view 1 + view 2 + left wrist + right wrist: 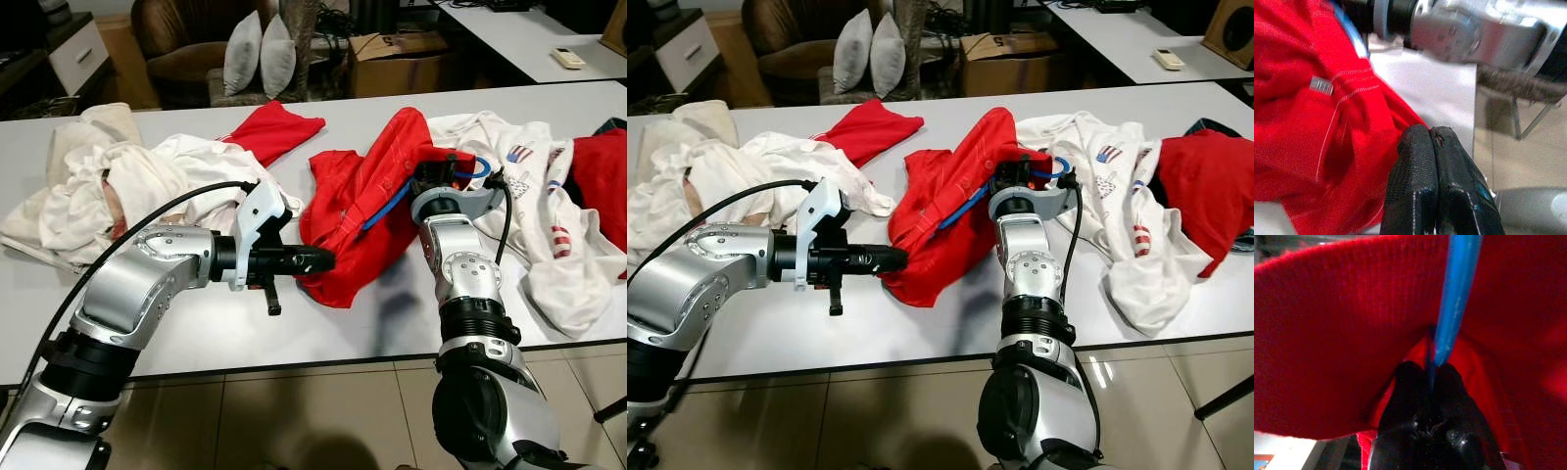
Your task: Hang hanger
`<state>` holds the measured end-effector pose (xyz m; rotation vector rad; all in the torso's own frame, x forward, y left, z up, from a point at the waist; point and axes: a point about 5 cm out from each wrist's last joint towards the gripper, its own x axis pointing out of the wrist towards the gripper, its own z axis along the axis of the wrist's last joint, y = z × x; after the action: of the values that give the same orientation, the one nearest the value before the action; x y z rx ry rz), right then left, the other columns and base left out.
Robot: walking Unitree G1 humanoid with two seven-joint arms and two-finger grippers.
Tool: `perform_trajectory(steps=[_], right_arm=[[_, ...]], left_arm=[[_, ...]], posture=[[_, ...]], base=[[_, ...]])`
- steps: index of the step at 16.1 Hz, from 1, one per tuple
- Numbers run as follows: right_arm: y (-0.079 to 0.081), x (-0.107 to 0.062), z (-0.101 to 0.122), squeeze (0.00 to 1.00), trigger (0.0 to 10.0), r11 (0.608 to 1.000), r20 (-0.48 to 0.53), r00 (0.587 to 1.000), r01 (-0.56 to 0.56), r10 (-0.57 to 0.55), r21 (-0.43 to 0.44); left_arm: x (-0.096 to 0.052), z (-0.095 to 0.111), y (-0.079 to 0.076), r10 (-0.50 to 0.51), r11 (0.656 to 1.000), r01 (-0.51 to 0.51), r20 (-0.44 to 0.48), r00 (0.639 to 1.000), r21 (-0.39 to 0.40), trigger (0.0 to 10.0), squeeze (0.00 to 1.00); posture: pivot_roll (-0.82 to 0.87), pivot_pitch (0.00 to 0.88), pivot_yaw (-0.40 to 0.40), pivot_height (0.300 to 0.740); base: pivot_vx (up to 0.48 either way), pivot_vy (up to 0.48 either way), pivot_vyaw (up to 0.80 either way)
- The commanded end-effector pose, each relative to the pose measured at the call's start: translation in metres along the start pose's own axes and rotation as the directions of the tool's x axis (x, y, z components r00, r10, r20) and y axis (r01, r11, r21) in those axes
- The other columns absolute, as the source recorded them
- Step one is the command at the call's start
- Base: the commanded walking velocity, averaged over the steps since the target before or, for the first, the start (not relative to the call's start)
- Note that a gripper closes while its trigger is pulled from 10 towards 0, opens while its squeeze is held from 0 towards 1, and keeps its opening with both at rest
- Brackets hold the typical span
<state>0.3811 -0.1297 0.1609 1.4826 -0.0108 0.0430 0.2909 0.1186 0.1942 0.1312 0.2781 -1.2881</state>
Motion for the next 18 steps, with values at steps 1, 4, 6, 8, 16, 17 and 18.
perform_trajectory(steps=[1, 4, 6, 8, 16, 17, 18], right_arm=[[0.015, 0.005, -0.023, 0.0, 10.0, 0.998, -0.037, 0.998, -0.047, 0.048, 0.039], [0.013, 0.006, -0.032, 0.0, 10.0, 0.997, -0.076, 0.997, -0.032, 0.027, -0.069], [0.012, 0.005, -0.04, 0.0, 10.0, 0.995, -0.106, 0.994, -0.018, 0.008, -0.098], [0.013, 0.002, -0.049, 0.0, 10.0, 0.983, -0.172, 0.985, -0.003, -0.029, -0.182], [0.014, -0.057, -0.014, 0.0, 10.0, 0.974, -0.375, 0.927, -0.08, -0.005, -0.211], [0.012, -0.062, -0.014, 0.0, 10.0, 0.974, -0.387, 0.922, -0.075, -0.015, -0.215], [0.011, -0.066, -0.012, 0.0, 10.0, 0.973, -0.386, 0.922, -0.068, -0.023, -0.22]], left_arm=[[0.001, 0.014, -0.004, -0.039, 0.999, 0.041, 0.092, 0.995, -0.015, 0.0, 0.0], [0.015, 0.046, -0.011, -0.107, 0.989, 0.134, 0.307, 0.946, -0.066, 0.0, 0.0], [0.031, 0.054, -0.009, -0.081, 0.989, 0.119, 0.346, 0.935, -0.091, 0.0, 0.0], [0.043, 0.055, -0.004, -0.026, 0.996, 0.053, 0.316, 0.948, -0.078, 0.0, 0.0], [0.023, 0.045, 0.031, 0.249, 0.968, -0.251, 0.193, 0.949, -0.011, 0.0, 0.0], [0.024, 0.047, 0.03, 0.241, 0.97, -0.242, 0.205, 0.949, -0.019, 2.1, 0.0], [0.025, 0.044, 0.03, 0.246, 0.969, -0.243, 0.187, 0.951, -0.036, 10.0, 0.0]], posture=[[-0.12, 0.0, 0.07, 0.74], [-0.11, 0.0, 0.064, 0.74], [-0.12, 0.0, 0.066, 0.74], [-0.13, 0.0, 0.082, 0.74], [-0.18, 0.0, 0.102, 0.74], [-0.18, 0.0, 0.102, 0.74], [-0.18, 0.0, 0.103, 0.74]], base=[[0.0, 0.0, 0.0], [0.0, 0.0, 0.0], [0.0, 0.0, 0.0], [0.0, 0.0, 0.0], [0.0, 0.0, 0.0], [0.0, 0.0, 0.0], [0.0, 0.0, 0.0]])
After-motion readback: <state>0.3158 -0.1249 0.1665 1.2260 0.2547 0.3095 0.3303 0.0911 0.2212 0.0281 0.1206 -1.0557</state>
